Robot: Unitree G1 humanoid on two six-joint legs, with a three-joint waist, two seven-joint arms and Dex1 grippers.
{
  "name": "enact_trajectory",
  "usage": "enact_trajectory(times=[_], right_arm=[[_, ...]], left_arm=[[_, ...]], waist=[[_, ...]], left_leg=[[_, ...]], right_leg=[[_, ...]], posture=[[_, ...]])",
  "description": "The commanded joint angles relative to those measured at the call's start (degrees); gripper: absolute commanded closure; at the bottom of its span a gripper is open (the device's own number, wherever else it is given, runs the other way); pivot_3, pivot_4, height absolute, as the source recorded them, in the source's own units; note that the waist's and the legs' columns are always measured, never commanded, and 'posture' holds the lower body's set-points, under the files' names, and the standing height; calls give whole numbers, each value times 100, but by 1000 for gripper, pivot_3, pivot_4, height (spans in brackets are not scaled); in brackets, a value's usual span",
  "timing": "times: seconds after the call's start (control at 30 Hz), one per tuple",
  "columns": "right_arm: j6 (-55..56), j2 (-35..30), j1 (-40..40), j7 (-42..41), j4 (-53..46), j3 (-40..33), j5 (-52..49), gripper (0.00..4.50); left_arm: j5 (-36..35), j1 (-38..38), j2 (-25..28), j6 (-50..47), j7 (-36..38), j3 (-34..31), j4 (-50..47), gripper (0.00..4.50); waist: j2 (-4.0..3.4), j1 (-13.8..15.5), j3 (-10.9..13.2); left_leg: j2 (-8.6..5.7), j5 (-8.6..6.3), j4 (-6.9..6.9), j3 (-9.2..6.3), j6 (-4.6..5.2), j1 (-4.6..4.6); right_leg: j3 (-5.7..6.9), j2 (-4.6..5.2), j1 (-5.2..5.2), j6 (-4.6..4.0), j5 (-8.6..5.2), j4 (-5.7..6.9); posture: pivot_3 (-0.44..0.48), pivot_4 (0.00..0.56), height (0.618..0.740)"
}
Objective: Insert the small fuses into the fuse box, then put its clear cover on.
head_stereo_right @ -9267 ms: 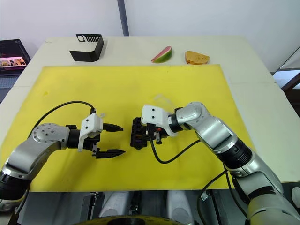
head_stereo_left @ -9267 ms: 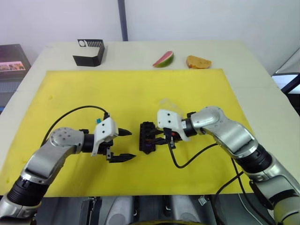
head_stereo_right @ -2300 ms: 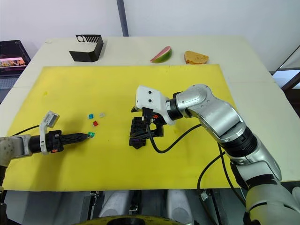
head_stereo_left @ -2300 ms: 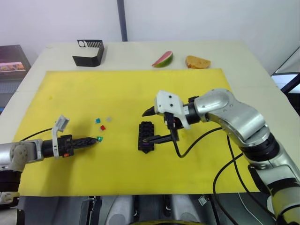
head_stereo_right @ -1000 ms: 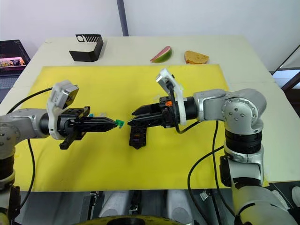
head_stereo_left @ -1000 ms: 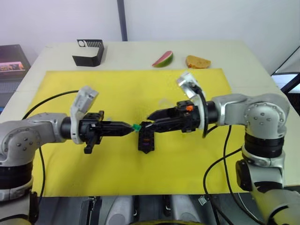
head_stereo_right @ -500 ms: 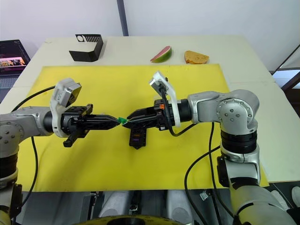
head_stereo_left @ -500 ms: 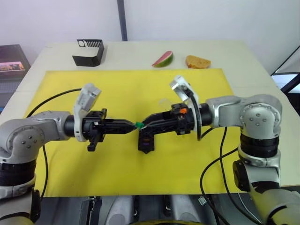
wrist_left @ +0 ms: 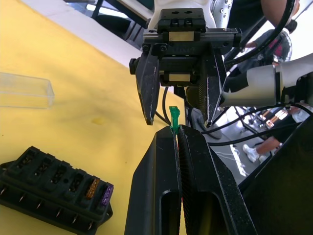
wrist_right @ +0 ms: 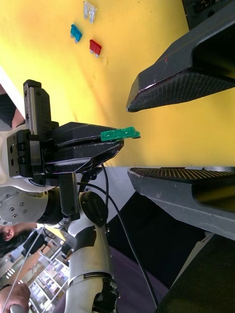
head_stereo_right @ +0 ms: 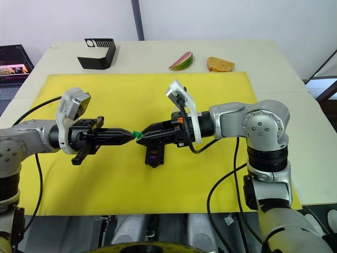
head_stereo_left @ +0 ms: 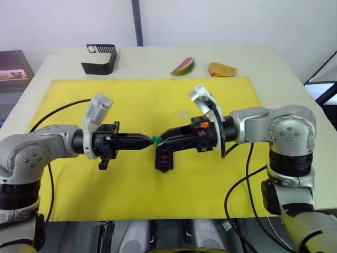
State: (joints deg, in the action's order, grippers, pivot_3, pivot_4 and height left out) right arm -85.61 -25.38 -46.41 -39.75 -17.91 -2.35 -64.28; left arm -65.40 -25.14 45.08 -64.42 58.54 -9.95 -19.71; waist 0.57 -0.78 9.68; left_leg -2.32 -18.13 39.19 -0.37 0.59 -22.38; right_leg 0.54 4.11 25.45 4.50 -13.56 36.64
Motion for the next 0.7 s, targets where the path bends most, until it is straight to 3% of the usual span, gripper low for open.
enact_trajectory(times=[0.03,0.23,0.33,0.7], right_arm=[[127,56,-159,17,-77,-29,-162,2598],[130,89,-168,56,-73,-23,-211,2598],[131,98,-175,88,-59,-28,-234,3464],[139,104,-198,162,-14,-29,-298,3464]], left_arm=[[-11,-4,90,102,4,-43,-111,4500],[-8,17,92,115,-10,-38,-139,4500],[0,16,97,117,-12,-31,-143,4500],[44,33,115,138,12,-5,-181,4500]], waist=[[0,0,0],[0,0,0],[0,0,0],[0,0,0]], left_leg=[[0,0,0,0,0,0],[0,0,0,0,0,0],[0,0,0,0,0,0],[0,-1,0,0,2,0]], right_leg=[[0,0,0,0,0,0],[0,0,0,0,0,0],[0,0,0,0,0,0],[0,0,0,0,0,-1]], posture=[[0,150,740],[0,150,740],[0,150,740],[0,150,740]])
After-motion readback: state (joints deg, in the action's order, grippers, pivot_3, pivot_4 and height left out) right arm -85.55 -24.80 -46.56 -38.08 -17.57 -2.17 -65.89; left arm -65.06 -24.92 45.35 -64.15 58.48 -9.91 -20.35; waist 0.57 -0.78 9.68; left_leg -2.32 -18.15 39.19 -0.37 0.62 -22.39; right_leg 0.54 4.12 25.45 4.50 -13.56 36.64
